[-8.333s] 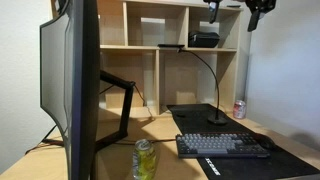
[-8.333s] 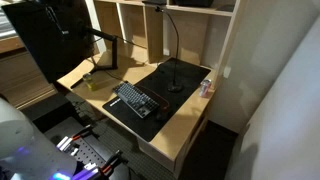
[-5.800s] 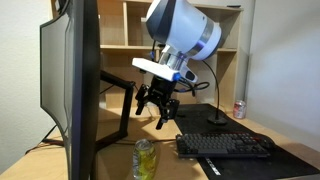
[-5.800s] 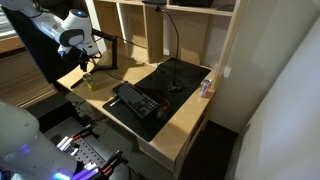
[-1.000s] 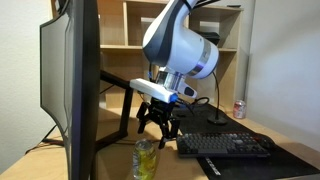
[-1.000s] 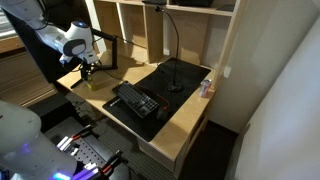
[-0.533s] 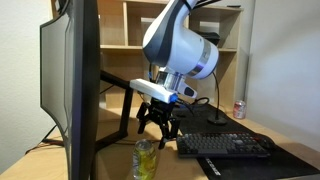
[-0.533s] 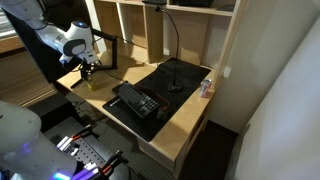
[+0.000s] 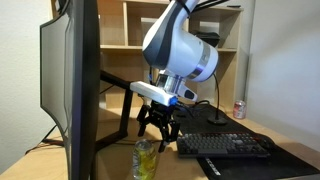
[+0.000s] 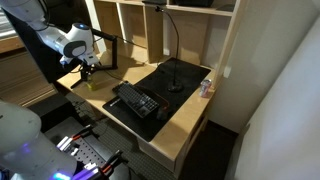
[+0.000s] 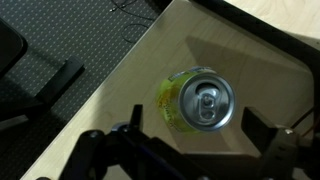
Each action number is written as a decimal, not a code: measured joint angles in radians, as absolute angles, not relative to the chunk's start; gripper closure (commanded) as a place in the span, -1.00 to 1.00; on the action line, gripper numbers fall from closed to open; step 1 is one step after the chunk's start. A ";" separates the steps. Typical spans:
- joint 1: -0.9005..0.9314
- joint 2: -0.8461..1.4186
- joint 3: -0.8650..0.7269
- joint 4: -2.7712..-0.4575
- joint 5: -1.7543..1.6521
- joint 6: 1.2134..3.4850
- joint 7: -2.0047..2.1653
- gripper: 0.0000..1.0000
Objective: Move the yellow can to the right side of the desk
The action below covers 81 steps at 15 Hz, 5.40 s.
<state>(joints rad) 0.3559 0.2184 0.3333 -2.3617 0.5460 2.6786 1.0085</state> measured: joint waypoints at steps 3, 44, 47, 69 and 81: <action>0.356 0.260 0.338 -2.359 0.598 2.709 0.978 -1.00; 0.125 -0.250 0.092 -2.589 0.748 2.566 0.970 0.09; 0.078 -0.316 0.061 -2.593 0.746 2.542 0.990 -0.41; -0.132 0.121 -0.175 -2.202 0.923 2.645 1.090 0.09; -0.170 0.429 -0.260 -1.956 0.826 2.749 1.331 0.09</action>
